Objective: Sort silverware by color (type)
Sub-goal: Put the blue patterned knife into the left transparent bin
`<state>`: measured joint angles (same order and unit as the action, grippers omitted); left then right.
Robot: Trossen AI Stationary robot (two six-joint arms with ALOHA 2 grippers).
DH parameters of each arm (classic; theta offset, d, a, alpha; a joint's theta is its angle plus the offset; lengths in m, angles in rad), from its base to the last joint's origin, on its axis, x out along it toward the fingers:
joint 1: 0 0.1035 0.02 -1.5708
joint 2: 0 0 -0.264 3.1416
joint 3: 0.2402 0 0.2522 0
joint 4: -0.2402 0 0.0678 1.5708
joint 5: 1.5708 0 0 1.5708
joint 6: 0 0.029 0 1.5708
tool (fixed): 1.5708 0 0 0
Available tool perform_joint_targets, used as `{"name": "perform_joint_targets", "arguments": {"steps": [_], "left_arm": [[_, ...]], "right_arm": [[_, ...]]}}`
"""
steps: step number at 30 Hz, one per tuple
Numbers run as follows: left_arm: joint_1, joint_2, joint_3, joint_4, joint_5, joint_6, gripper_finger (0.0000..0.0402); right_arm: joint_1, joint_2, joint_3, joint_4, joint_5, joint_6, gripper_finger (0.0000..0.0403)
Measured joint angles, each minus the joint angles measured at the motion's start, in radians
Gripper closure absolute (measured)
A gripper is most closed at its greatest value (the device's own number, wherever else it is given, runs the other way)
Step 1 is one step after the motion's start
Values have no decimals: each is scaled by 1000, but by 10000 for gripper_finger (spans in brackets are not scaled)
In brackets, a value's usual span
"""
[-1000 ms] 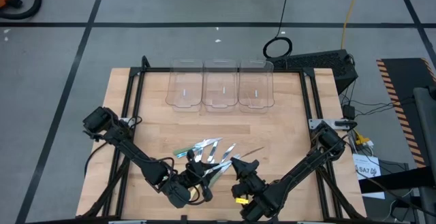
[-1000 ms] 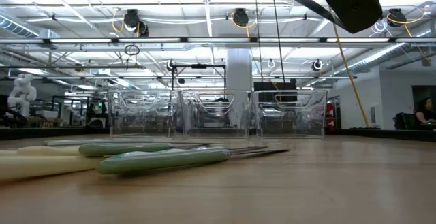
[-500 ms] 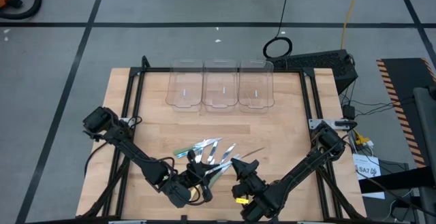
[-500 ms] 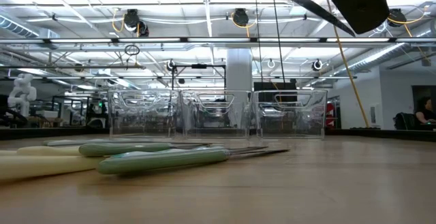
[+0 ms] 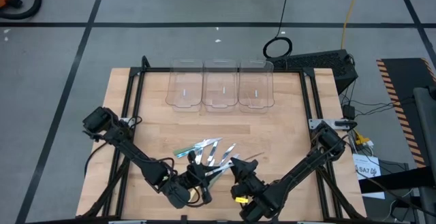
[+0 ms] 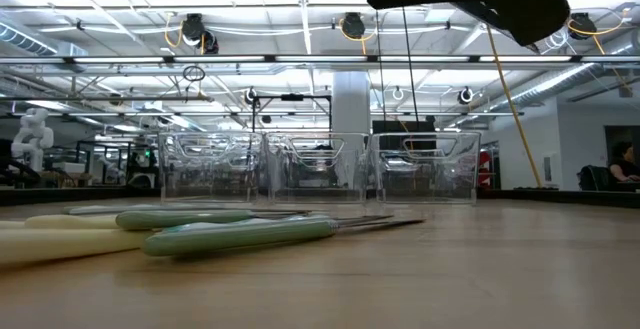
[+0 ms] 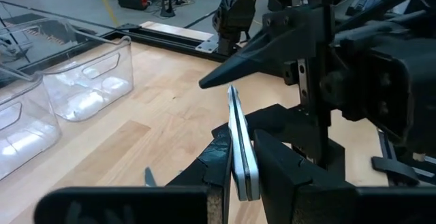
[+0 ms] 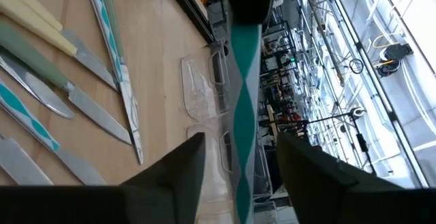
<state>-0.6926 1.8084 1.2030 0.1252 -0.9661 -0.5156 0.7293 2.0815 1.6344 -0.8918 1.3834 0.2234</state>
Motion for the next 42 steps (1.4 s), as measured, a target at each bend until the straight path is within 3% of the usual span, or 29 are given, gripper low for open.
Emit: {"name": "perform_joint_targets", "arguments": {"steps": [6, 9, 16, 21, 35, 42], "left_arm": [[-23, -2, 0, 0, 1, 0, 349], [-30, -3, 0, 0, 4, 0, 349], [-29, -3, 0, 1, 6, -2, 349], [-20, -3, 9, 5, 7, 6, 349], [-53, -1, 136, -65, 27, 114, 349], [-77, -1, 136, -148, -66, 61, 349]], "right_arm": [[7, 0, 2, 22, -8, 8, 174], [6, 1, 40, 9, -67, 36, 147], [28, 1, 129, -47, -85, 52, 90], [68, 1, 189, -163, -132, 129, 85], [255, 1, 433, -480, -126, 403, 85], [341, 0, 467, -545, -135, 441, 89]]}}
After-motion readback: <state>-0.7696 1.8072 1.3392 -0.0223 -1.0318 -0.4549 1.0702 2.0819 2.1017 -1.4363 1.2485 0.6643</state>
